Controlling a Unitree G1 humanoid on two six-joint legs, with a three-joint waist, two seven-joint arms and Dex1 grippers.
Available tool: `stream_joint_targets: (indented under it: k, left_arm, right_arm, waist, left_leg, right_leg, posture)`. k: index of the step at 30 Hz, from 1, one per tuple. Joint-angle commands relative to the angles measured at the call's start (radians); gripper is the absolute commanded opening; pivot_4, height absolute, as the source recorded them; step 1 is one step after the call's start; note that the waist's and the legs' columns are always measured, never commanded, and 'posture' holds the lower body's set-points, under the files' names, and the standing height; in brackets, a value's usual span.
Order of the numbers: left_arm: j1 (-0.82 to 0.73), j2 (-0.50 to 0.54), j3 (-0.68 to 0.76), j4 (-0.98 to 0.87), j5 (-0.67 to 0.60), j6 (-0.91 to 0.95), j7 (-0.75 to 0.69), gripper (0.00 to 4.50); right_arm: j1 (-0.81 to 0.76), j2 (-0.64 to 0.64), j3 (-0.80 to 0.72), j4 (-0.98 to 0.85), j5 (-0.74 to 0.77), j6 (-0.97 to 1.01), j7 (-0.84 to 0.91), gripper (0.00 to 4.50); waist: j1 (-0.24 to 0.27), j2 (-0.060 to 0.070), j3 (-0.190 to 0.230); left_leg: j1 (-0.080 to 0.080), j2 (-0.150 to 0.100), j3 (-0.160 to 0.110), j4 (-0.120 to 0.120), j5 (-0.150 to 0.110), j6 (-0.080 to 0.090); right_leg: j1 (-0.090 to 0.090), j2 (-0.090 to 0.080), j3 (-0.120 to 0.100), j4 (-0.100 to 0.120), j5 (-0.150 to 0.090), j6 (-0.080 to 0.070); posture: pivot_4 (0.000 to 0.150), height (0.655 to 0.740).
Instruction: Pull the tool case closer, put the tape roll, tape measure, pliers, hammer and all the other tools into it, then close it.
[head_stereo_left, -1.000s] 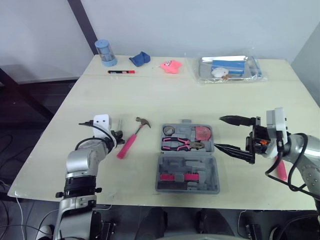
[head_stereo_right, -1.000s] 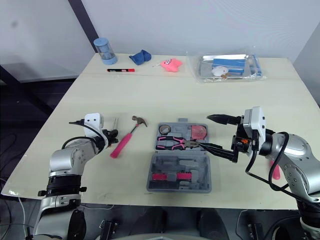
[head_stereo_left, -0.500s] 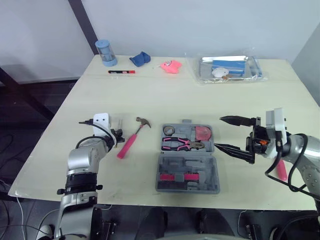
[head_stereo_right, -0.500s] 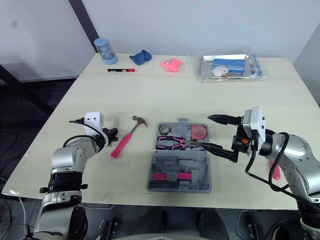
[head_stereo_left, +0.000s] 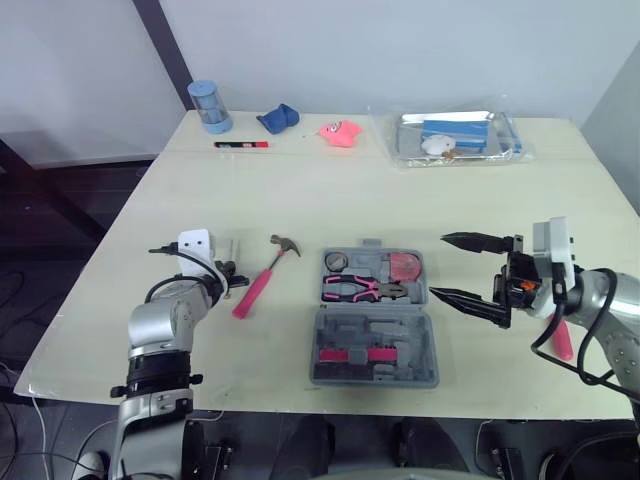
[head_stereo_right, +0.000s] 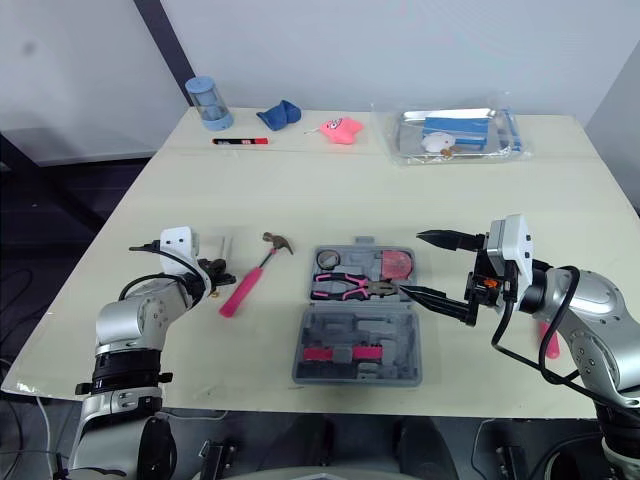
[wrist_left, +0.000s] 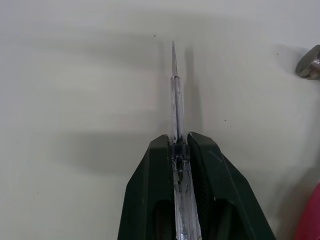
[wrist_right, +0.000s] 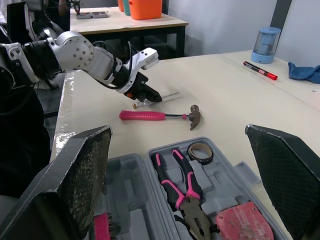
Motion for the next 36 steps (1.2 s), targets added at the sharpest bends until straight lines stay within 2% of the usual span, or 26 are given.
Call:
stream_joint_targets:
  k: [1, 4, 13, 19, 22, 27, 32, 36]
  left_arm:
    - [0.03, 0.014, 0.038, -0.039, -0.021, -0.012, -0.027, 0.0]
    - [0.05, 0.058, 0.063, -0.109, -0.076, -0.01, -0.123, 0.0]
    - [0.039, 0.323, 0.009, -0.252, -0.261, 0.011, -0.581, 0.0]
    - [-0.023, 0.457, -0.186, -0.402, -0.32, -0.005, -0.898, 0.0]
    - [-0.074, 0.506, -0.325, -0.487, -0.285, -0.016, -0.989, 0.0]
    - [-0.2, 0.535, -0.561, -0.531, -0.185, -0.007, -1.083, 0.0]
    - [-0.337, 0.468, -0.721, -0.47, -0.12, 0.022, -1.125, 0.0]
    - [-0.387, 0.425, -0.815, -0.435, -0.045, 0.005, -1.136, 0.0]
  right_arm:
    - [-0.007, -0.002, -0.025, -0.03, 0.013, -0.015, 0.002, 4.5]
    - [-0.005, -0.006, -0.036, -0.04, 0.027, -0.01, 0.004, 4.5]
    - [0.028, -0.056, -0.093, -0.097, 0.091, 0.02, 0.02, 4.5]
    - [0.122, -0.111, -0.181, -0.144, 0.108, 0.029, 0.042, 4.5]
    - [0.194, -0.142, -0.245, -0.169, 0.117, 0.033, 0.055, 4.5]
    - [0.325, -0.184, -0.358, -0.192, 0.116, 0.043, 0.098, 4.5]
    - [0.419, -0.215, -0.465, -0.193, 0.125, 0.058, 0.14, 4.5]
    - [0.462, -0.226, -0.505, -0.187, 0.115, 0.063, 0.166, 4.5]
  waist:
    - [0.0, 0.0, 0.0]
    - [-0.001, 0.0, 0.0]
    - [0.007, -0.001, 0.001]
    - [0.001, -0.001, 0.001]
    - [0.005, -0.001, 0.001]
    - [0.002, -0.001, 0.002]
    - [0.001, -0.001, 0.002]
    - [0.001, -0.001, 0.002]
  left_leg:
    - [0.0, 0.0, 0.0, 0.0, 0.0, 0.0]
    - [-0.001, 0.0, 0.0, 0.0, 0.0, 0.0]
    - [-0.012, -0.001, -0.004, 0.002, 0.001, -0.002]
    - [-0.013, -0.001, -0.005, 0.001, 0.001, -0.001]
    - [-0.014, -0.001, -0.005, 0.002, 0.001, -0.001]
    - [-0.013, -0.002, -0.002, 0.002, 0.001, -0.001]
    - [-0.012, -0.002, 0.003, 0.003, 0.0, 0.001]
    - [-0.012, -0.002, 0.004, 0.003, 0.0, 0.0]
  right_leg:
    - [0.0, 0.0, 0.001, 0.0, 0.0, 0.0]
    - [-0.002, 0.0, 0.001, 0.0, 0.0, 0.0]
    - [-0.01, -0.004, -0.003, 0.0, 0.0, 0.0]
    - [-0.01, 0.0, -0.005, 0.0, 0.0, 0.0]
    - [-0.009, 0.001, -0.005, 0.0, 0.0, 0.0]
    - [-0.009, 0.003, -0.003, 0.0, 0.0, 0.0]
    - [-0.009, 0.006, -0.002, 0.002, 0.0, 0.0]
    - [-0.009, 0.007, 0.0, 0.001, 0.0, 0.0]
  posture:
    - [0.15, 0.74]
    - [0.15, 0.74]
    - [0.15, 0.74]
    - [0.15, 0.74]
    - [0.15, 0.74]
    - [0.15, 0.74]
    - [0.15, 0.74]
    - [0.15, 0.74]
